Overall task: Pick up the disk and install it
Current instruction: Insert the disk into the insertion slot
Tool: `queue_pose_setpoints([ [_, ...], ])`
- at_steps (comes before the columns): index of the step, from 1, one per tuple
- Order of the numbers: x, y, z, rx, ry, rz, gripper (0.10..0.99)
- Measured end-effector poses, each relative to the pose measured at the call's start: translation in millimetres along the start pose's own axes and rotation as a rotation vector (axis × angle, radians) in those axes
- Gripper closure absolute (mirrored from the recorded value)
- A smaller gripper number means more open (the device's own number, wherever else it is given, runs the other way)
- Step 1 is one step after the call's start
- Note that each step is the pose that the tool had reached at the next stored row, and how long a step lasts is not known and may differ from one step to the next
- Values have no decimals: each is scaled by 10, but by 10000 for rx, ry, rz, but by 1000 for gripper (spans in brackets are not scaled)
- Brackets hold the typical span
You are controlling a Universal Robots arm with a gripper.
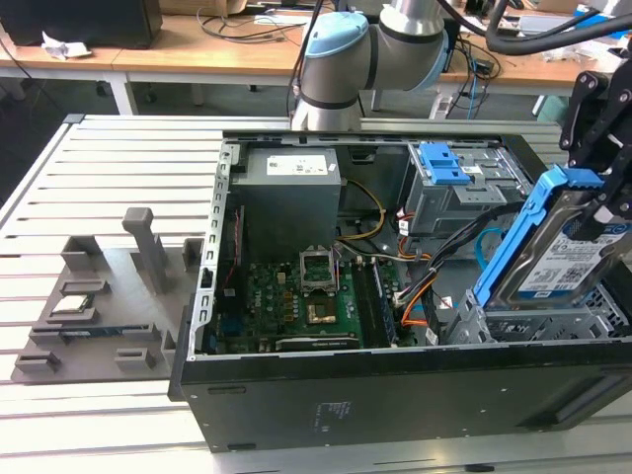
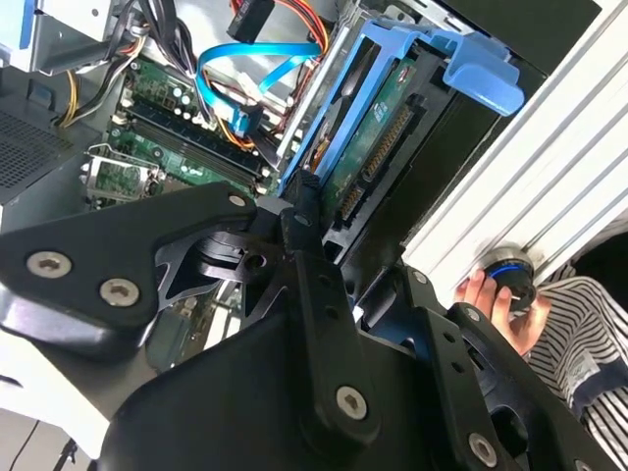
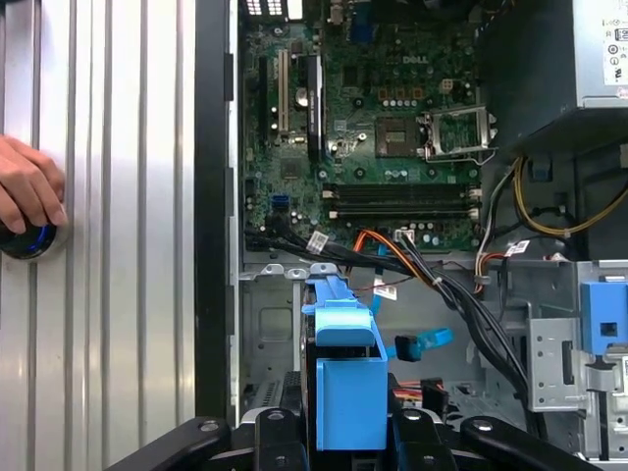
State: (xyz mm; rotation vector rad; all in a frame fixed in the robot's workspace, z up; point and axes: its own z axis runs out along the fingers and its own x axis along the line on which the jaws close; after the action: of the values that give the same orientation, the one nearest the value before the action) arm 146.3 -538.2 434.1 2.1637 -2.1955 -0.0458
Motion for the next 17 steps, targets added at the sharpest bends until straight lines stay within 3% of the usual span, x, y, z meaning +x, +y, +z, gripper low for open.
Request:
queue_pose_setpoints([
  [10,0,-6,99,-4,-1,1,722],
  [17,-3,-15,236,-15,-1,0,722],
])
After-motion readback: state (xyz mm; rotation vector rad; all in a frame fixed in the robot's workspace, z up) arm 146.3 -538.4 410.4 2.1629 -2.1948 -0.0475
